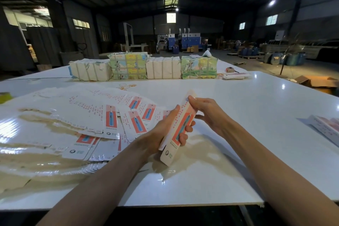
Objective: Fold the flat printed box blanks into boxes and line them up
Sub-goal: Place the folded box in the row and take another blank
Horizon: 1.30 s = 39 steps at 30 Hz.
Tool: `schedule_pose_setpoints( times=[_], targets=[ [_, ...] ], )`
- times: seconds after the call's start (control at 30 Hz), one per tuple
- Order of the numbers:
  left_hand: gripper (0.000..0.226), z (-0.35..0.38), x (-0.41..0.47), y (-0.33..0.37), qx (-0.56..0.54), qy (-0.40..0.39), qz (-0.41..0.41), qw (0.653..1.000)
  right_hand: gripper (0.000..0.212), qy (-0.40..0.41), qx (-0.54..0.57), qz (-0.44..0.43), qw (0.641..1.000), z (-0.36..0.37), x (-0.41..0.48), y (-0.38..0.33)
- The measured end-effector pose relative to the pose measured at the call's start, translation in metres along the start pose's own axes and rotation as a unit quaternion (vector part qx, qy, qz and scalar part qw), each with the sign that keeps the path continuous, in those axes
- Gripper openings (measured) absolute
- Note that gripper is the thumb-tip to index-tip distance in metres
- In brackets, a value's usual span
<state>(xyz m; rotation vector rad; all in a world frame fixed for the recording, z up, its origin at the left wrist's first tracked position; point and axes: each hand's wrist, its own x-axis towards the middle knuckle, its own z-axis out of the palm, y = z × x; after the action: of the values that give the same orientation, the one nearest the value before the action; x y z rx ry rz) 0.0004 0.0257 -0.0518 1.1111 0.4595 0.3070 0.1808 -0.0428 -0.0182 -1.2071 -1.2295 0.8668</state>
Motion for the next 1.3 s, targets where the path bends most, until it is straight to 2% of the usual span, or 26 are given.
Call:
schedule_pose_setpoints(
  times=[0.13,0.23,0.3,0.37,0.47,0.5,0.57,0.63,0.67,0.73,0.83,0.93,1.07,1.2,1.3],
  targets=[
    [0.063,-0.009,0.007,-0.003,-0.013,-0.017,0.014,1.0,0.046,-0.001,0.065,-0.02,0.998,0.001,0.002,0.001],
    [0.058,-0.003,0.01,-0.003,-0.047,-0.029,0.028,0.998,0.035,0.016,0.134,-0.027,0.99,0.003,0.003,0.005],
    [0.055,0.0,0.007,0.0,-0.131,-0.046,0.043,0.989,0.049,0.021,0.18,0.004,0.984,0.005,0.002,0.007],
    [0.051,0.003,0.002,0.001,-0.182,-0.058,0.072,0.979,0.064,-0.001,0.177,0.027,0.984,0.009,0.0,0.01],
    [0.048,0.009,-0.003,0.0,-0.194,-0.04,0.099,0.975,0.062,-0.011,0.151,0.001,0.988,0.013,-0.002,0.013],
    [0.05,0.01,-0.003,-0.001,-0.163,-0.005,0.108,0.981,0.059,-0.002,0.141,-0.01,0.99,0.013,-0.002,0.012],
    [0.057,0.01,-0.003,-0.002,-0.016,0.108,0.136,0.985,0.054,0.014,0.115,-0.021,0.993,0.011,-0.003,0.008],
    [0.066,0.007,-0.003,-0.002,0.115,0.228,0.164,0.953,0.049,0.026,0.076,-0.025,0.996,0.007,-0.002,0.008],
    [0.068,0.005,-0.004,-0.001,0.154,0.257,0.185,0.936,0.047,0.03,0.055,-0.027,0.998,0.005,-0.001,0.009],
    [0.071,0.003,-0.006,0.004,0.196,0.266,0.223,0.917,0.045,0.029,0.014,-0.031,0.999,0.004,0.0,0.011],
    [0.104,0.002,-0.005,0.011,0.27,0.242,0.23,0.903,0.046,0.016,-0.012,-0.037,0.999,0.008,0.001,0.013],
    [0.119,0.0,-0.001,0.005,0.342,0.21,0.245,0.883,0.049,0.004,-0.014,-0.039,0.999,0.013,0.0,0.014],
    [0.105,-0.001,0.001,0.001,0.332,0.217,0.258,0.881,0.055,-0.002,-0.023,-0.05,0.999,0.016,-0.002,0.016],
    [0.09,0.0,0.003,-0.002,0.348,0.244,0.27,0.864,0.061,0.009,-0.05,-0.059,0.997,0.018,-0.004,0.014],
    [0.085,0.004,0.002,-0.001,0.345,0.251,0.263,0.866,0.048,0.01,-0.062,-0.075,0.995,0.019,-0.007,0.011]
  ],
)
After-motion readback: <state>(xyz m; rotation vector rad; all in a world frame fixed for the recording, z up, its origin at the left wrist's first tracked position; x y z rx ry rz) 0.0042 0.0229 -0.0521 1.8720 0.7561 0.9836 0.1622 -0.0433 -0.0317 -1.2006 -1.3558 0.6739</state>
